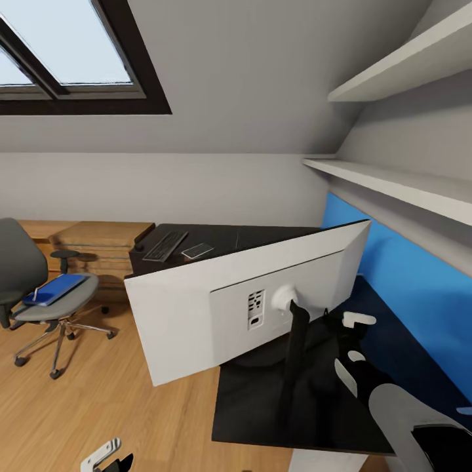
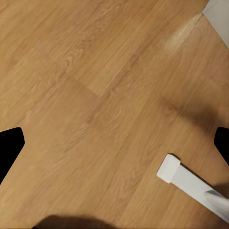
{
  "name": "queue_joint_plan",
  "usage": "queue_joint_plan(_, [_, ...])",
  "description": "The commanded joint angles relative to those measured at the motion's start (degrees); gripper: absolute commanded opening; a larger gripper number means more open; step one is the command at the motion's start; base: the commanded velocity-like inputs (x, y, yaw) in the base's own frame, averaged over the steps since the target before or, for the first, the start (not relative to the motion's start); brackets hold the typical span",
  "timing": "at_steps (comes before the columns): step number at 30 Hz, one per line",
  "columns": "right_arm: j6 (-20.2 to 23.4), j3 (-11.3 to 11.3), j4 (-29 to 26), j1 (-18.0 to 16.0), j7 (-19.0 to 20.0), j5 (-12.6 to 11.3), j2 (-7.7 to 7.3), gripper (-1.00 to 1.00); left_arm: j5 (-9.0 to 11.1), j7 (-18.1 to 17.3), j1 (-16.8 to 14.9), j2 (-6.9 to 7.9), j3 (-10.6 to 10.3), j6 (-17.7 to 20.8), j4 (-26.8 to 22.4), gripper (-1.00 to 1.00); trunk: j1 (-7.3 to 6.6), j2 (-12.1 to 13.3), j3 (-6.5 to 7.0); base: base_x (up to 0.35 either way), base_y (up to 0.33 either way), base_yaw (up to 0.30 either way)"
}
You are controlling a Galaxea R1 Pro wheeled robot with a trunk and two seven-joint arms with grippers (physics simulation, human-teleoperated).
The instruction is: In the bedroom, organize the workspace by keeping the computer under the desk, ensuring the monitor is on the desk, placing the keyboard on the desk next to the monitor, placing the mouse on the desk next to the keyboard, moving the folder from the swivel chair onto the desk next to the mouse, stacking the notebook on top of the folder with the pen on top of the notebook, and positioning the swivel chair next to the desk.
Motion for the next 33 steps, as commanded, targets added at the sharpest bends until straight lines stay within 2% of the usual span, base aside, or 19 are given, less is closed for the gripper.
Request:
queue_joint_plan(1, [-0.21,0.49,0.03,-0.05,-0.19,-0.58,-0.04,1.0,0.54,-0.02,0.0,-0.01,0.11,0.39,-0.11,1.0,0.0,-0.04,-0.07,0.016,0.0,0.0])
queue_joint_plan(18, [-0.26,0.49,0.12,-0.05,-0.18,-0.49,-0.04,1.0,0.55,-0.02,0.0,-0.02,0.12,0.39,-0.11,1.0,0.0,-0.04,-0.07,0.183,0.0,0.0])
queue_joint_plan(26, [-0.29,0.49,0.12,-0.05,-0.18,-0.49,-0.04,1.0,0.55,-0.02,-0.03,-0.02,0.07,0.4,-0.11,1.0,0.0,-0.04,-0.07,-0.011,0.0,0.0])
queue_joint_plan(33, [-0.29,0.49,0.12,-0.05,-0.18,-0.45,-0.04,1.0,0.55,-0.02,-0.03,-0.02,0.09,0.39,-0.11,1.0,0.0,-0.04,-0.07,-0.251,0.0,0.0])
